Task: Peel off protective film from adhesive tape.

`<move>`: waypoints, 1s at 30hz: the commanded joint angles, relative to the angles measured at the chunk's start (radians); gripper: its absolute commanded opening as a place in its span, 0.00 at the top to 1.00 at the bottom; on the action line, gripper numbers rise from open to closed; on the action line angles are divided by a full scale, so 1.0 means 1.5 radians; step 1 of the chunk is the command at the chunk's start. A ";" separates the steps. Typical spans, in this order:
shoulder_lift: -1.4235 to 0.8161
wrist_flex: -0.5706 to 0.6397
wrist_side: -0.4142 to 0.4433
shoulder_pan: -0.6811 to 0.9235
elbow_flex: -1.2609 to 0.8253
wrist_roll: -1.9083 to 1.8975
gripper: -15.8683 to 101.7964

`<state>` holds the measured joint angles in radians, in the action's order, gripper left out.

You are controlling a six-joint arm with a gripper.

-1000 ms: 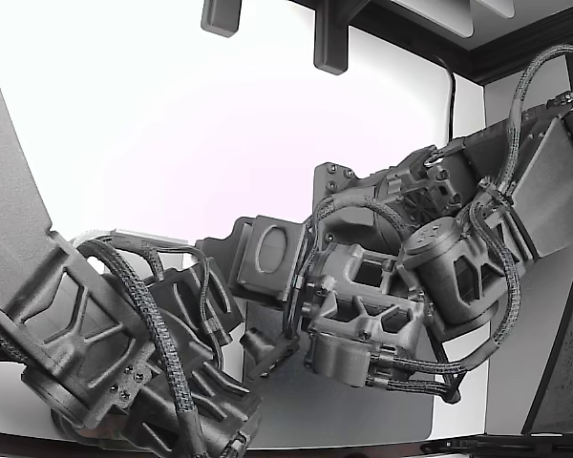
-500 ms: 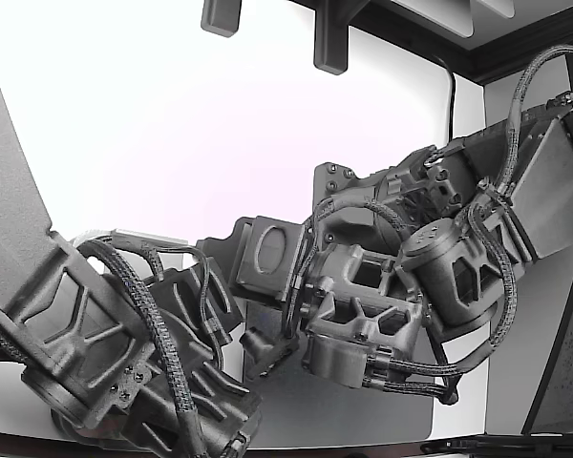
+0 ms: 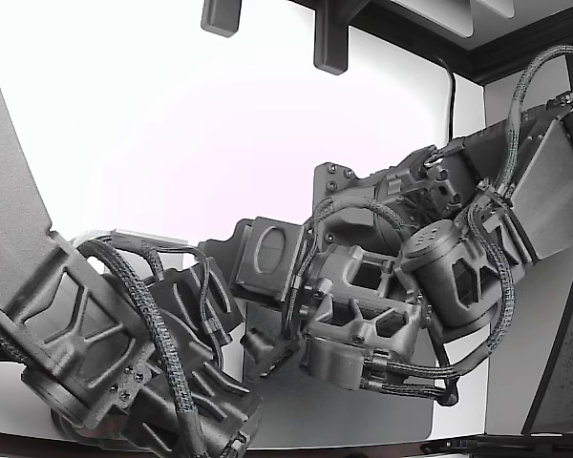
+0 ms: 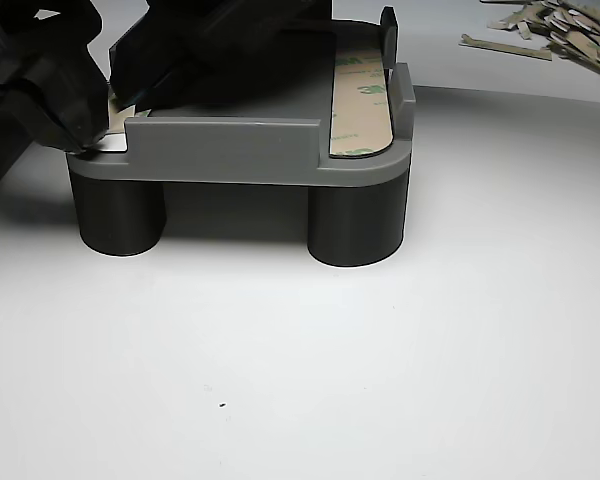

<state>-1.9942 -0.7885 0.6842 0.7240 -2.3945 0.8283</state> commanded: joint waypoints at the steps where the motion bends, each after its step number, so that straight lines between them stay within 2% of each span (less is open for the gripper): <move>1: -0.009 -0.001 -0.001 -0.003 0.019 -0.002 0.96; 24: -0.028 -0.024 -0.002 -0.001 0.021 -0.005 0.96; 30: -0.031 -0.055 0.001 -0.005 0.047 -0.002 0.96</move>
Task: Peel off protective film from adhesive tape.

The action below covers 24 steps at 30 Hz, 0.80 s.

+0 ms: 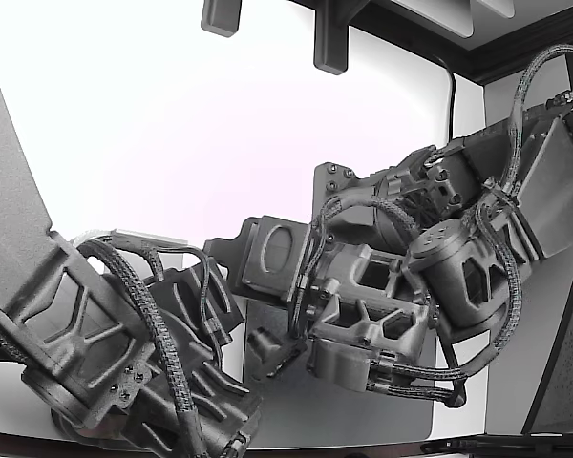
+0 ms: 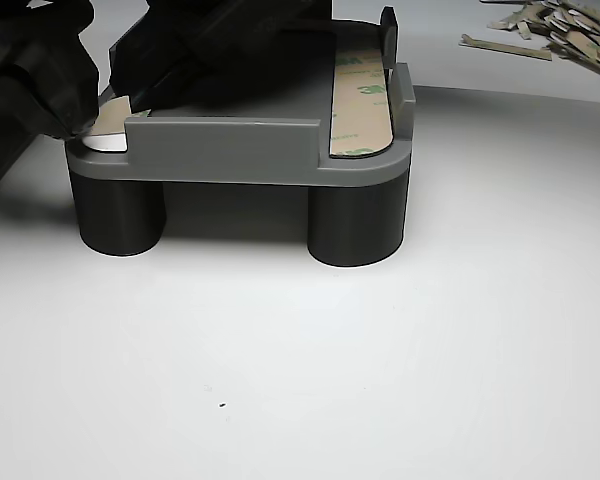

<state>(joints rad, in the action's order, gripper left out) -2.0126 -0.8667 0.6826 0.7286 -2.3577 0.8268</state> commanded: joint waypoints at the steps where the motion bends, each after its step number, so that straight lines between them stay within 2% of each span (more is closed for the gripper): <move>1: -0.020 -0.010 0.003 -0.009 0.028 -0.001 0.96; 9: -0.063 -0.132 -0.013 -0.058 0.086 -0.006 0.93; 11: -0.087 -0.137 0.003 -0.062 0.076 -0.020 0.88; 13: -0.117 -0.107 0.024 -0.056 0.049 -0.052 0.84; 15: -0.151 -0.108 0.017 -0.077 0.052 -0.084 0.83; 17: -0.197 -0.104 -0.003 -0.105 0.050 -0.111 0.70; 19: -0.244 -0.116 -0.047 -0.144 0.054 -0.112 0.63; 21: -0.290 -0.116 -0.082 -0.182 0.054 -0.122 0.47; 22: -0.310 -0.116 -0.093 -0.200 0.056 -0.128 0.44; 23: -0.326 -0.119 -0.104 -0.216 0.059 -0.146 0.35; 24: -0.342 -0.110 -0.117 -0.234 0.059 -0.175 0.19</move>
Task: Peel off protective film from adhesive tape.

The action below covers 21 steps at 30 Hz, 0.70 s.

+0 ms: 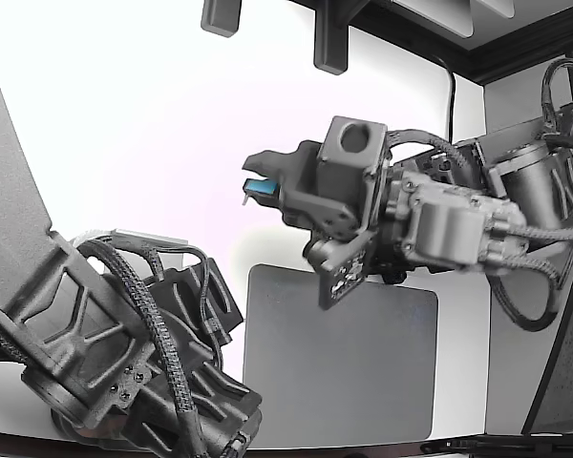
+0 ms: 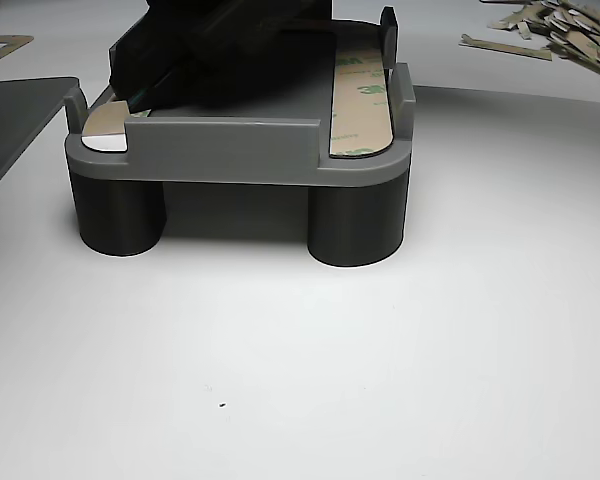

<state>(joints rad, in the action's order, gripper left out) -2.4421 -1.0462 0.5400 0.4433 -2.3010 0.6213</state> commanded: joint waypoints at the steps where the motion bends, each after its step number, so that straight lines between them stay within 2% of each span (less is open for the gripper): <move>1: -0.069 0.017 -0.037 -0.063 0.021 -0.066 0.08; 2: -0.076 0.019 -0.049 -0.079 0.025 -0.091 0.02; 5: -0.107 0.033 -0.088 -0.128 0.029 -0.124 0.02; 10: -0.195 0.116 -0.217 -0.267 -0.041 -0.239 0.02; 12: -0.194 0.091 -0.231 -0.286 -0.038 -0.302 0.02; 14: -0.211 0.100 -0.258 -0.296 -0.053 -0.372 0.02; 21: -0.341 0.044 -0.263 -0.299 -0.155 -0.489 0.02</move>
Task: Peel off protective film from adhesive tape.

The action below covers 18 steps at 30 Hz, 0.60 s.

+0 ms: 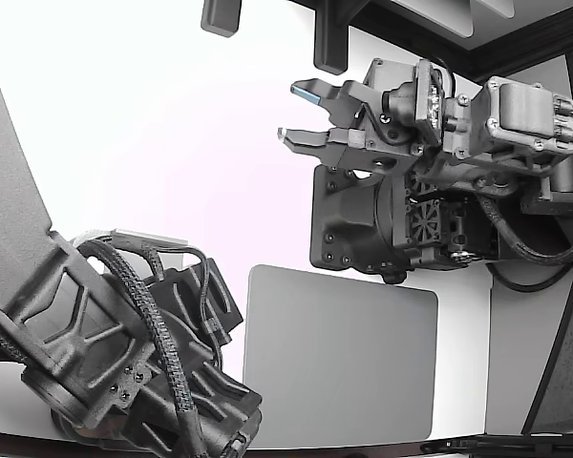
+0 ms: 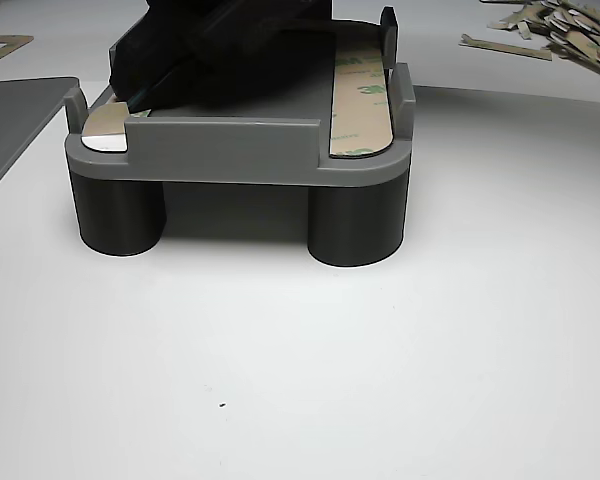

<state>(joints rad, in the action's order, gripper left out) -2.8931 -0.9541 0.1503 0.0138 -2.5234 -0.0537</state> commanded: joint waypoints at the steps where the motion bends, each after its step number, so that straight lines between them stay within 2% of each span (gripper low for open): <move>1: -0.041 -0.015 -0.003 -0.013 -0.017 -0.043 0.02; 3: -0.041 -0.020 -0.006 -0.024 -0.043 -0.052 0.02; 5: -0.041 -0.001 -0.049 -0.054 -0.080 -0.043 0.02; 9: -0.042 -0.008 -0.096 -0.053 -0.077 -0.010 0.02; 18: -0.042 -0.008 -0.086 -0.053 -0.077 -0.016 0.02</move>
<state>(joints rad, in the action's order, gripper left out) -2.9330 -0.9710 0.0199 -0.0506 -2.6645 -0.0767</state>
